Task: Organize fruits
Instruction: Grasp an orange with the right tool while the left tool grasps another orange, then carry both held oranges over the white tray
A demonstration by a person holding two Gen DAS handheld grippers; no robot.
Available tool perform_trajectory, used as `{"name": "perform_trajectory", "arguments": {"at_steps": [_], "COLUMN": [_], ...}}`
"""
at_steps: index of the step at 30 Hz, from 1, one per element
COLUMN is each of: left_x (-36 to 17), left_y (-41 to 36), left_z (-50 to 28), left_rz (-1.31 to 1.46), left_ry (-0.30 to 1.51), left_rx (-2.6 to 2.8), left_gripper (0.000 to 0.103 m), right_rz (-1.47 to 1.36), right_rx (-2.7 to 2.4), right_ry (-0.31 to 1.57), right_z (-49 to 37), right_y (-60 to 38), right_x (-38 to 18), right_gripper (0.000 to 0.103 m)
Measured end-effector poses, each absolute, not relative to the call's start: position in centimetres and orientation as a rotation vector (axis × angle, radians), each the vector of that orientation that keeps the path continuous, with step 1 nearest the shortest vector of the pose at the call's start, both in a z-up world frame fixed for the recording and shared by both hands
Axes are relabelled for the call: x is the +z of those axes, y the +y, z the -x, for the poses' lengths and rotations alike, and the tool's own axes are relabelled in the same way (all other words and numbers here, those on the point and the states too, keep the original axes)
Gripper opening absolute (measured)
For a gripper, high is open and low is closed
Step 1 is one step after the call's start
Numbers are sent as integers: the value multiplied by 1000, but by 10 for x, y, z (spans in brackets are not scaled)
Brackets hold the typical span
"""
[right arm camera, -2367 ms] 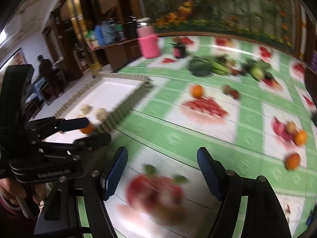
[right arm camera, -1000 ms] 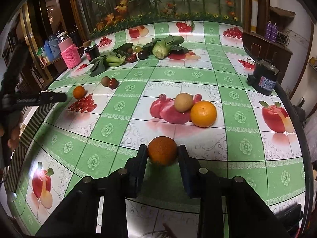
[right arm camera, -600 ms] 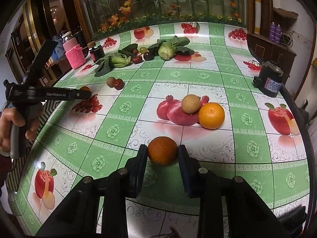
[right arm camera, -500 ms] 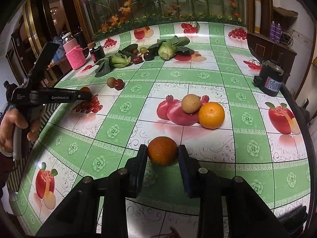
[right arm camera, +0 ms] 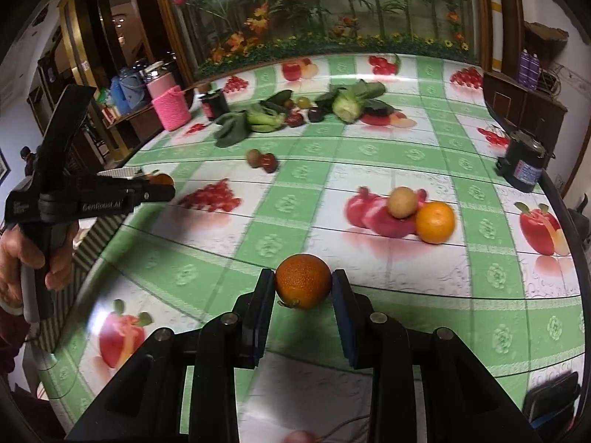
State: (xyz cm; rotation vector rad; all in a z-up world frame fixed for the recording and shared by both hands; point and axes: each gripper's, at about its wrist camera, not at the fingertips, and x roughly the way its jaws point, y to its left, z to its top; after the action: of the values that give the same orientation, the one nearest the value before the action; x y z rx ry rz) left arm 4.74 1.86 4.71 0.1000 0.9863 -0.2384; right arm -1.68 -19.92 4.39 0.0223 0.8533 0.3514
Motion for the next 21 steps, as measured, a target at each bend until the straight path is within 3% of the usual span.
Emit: {"name": "perform_trajectory", "arguments": {"at_steps": [21], "left_x": [66], "left_y": [85], "left_z": [40], "left_rz": [-34], "left_ry": [933], "left_rx": [-146], "left_gripper": [26], "right_rz": [18], "right_rx": [525], "right_ry": [832], "right_z": [56], "right_y": [-100], "right_x": [58], "right_gripper": [32]}}
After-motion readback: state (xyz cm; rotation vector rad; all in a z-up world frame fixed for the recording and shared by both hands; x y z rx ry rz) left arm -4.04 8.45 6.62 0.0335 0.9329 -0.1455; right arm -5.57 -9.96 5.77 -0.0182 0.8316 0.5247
